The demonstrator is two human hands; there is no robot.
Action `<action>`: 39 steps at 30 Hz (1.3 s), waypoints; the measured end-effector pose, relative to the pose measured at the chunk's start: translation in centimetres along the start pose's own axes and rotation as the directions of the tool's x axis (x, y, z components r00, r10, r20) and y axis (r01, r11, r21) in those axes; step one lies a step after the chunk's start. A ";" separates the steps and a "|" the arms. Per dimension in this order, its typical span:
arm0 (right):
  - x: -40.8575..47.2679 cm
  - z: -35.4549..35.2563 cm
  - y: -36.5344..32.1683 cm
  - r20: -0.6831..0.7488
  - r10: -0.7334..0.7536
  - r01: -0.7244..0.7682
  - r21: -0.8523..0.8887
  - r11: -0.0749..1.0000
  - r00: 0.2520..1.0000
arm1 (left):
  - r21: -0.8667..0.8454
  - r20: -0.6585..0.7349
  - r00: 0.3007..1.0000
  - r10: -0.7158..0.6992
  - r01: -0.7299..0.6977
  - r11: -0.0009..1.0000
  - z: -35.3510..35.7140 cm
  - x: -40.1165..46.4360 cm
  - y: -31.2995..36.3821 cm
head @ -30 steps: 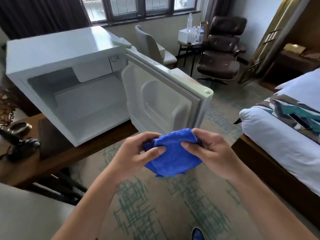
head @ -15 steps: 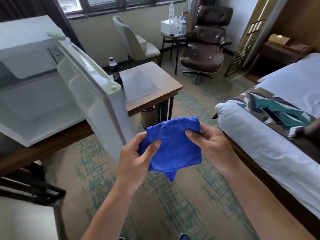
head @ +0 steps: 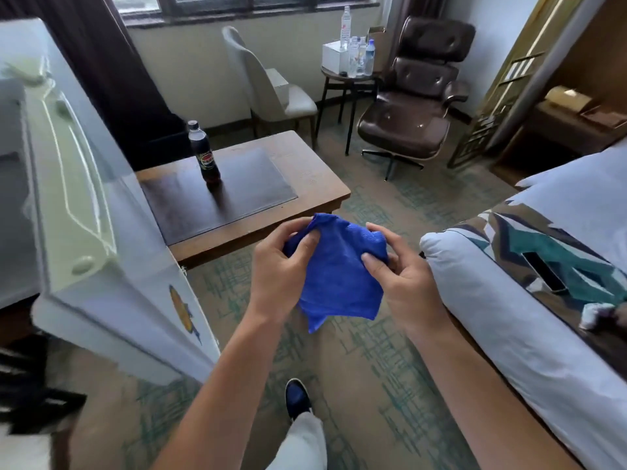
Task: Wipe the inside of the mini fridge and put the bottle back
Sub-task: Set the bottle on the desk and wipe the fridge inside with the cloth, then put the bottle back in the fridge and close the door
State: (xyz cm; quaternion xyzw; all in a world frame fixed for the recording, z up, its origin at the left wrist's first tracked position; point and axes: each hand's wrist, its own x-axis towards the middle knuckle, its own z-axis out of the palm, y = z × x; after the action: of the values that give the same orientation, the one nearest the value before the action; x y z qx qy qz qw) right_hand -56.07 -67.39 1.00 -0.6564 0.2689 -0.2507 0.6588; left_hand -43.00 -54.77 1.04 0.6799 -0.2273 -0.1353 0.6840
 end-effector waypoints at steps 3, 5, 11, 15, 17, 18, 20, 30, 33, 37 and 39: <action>6.3 -0.2 0.6 -0.036 -0.019 0.020 0.017 1.000 0.999 | 0.048 0.036 0.998 0.041 -0.043 0.998 1.7 7.2 -1.1; 10.5 -0.1 1.0 -0.047 -0.012 0.013 0.026 1.000 0.999 | 0.112 0.039 0.998 0.045 -0.049 0.993 2.2 11.7 -2.3; 22.8 2.5 2.9 -0.039 0.034 -0.033 0.019 0.999 0.999 | 0.183 -0.003 0.998 -0.056 0.056 0.981 1.6 22.0 -5.5; 30.8 4.4 5.2 -0.018 0.058 -0.059 -0.028 0.998 0.998 | 0.210 -0.063 0.990 -0.130 0.140 0.967 1.4 27.5 -9.0; 34.9 5.0 6.5 -0.004 0.075 -0.075 -0.044 0.996 0.997 | 0.222 -0.078 0.983 -0.168 0.181 0.958 1.3 30.4 -11.1; 37.0 5.2 7.4 0.012 0.088 -0.088 -0.047 0.995 0.996 | 0.222 -0.078 0.979 -0.188 0.200 0.954 1.3 31.9 -12.3; 41.4 5.6 9.6 0.062 0.124 -0.121 -0.058 0.991 0.990 | 0.222 -0.081 0.972 -0.220 0.232 0.947 1.4 35.1 -15.0; 58.3 6.6 19.6 0.168 0.371 -0.333 -0.219 0.917 0.913 | 0.185 -0.105 0.866 -0.489 0.500 0.846 3.8 47.5 -26.0; 61.5 6.6 21.8 0.171 0.424 -0.349 -0.345 0.871 0.890 | 0.223 -0.104 0.826 -0.554 0.562 0.797 4.2 49.9 -28.5; 63.8 7.2 24.1 0.185 0.410 -0.282 -0.481 0.830 0.893 | 0.337 -0.137 0.806 -0.576 0.585 0.738 4.2 51.9 -31.5; 64.5 7.6 24.9 0.187 0.391 -0.225 -0.570 0.790 0.901 | 0.383 -0.148 0.788 -0.598 0.603 0.700 4.2 52.6 -32.6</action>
State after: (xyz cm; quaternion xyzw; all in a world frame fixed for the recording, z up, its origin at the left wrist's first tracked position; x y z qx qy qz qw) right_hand -4.36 -105.62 -25.59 -0.7899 0.3309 0.0473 0.5141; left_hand 4.21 -85.64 -24.71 0.8452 -0.0125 -0.2955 0.4451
